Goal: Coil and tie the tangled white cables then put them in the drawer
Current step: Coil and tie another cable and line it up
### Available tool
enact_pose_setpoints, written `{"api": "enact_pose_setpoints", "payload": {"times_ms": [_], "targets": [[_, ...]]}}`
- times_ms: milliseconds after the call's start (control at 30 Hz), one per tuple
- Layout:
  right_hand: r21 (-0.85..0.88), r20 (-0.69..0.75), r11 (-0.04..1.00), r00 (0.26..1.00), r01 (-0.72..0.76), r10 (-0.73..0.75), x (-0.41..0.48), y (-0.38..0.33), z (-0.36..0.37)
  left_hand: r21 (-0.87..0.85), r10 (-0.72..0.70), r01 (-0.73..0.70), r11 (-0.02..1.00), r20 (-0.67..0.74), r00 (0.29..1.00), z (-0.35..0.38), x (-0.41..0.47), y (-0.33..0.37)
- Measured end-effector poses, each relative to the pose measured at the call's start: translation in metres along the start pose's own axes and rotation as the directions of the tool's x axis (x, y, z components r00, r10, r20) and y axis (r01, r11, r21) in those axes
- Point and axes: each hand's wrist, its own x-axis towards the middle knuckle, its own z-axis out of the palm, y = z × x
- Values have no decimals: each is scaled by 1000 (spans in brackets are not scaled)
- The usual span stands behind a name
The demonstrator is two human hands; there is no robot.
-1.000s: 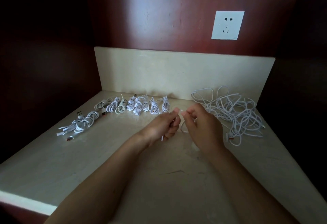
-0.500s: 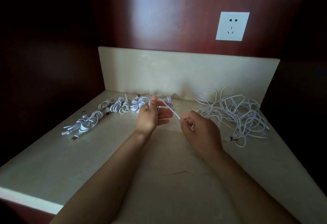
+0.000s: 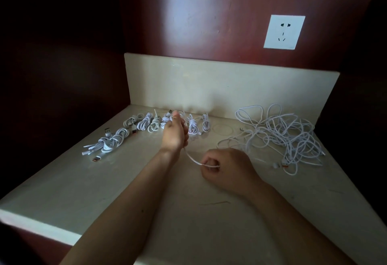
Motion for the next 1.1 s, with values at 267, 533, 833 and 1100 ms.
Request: {"api": "enact_pose_setpoints", "payload": {"times_ms": [267,533,833,1100], "targets": [[307,-238,949,960,-69,147,7,2,-8,169,-254,213,962,275,927,17,-14,4],[257,-353,953,902,-162,249,10,15,-11,439,-333,109,892,475,815,18,-17,-4],[202,-283,925,884,-323,371,12,22,-9,439,-454,194,877,627,633,20,-27,4],[100,-208,946,923,-309,323,9,19,-10,419,-159,-126,899,581,798,22,-32,2]]}}
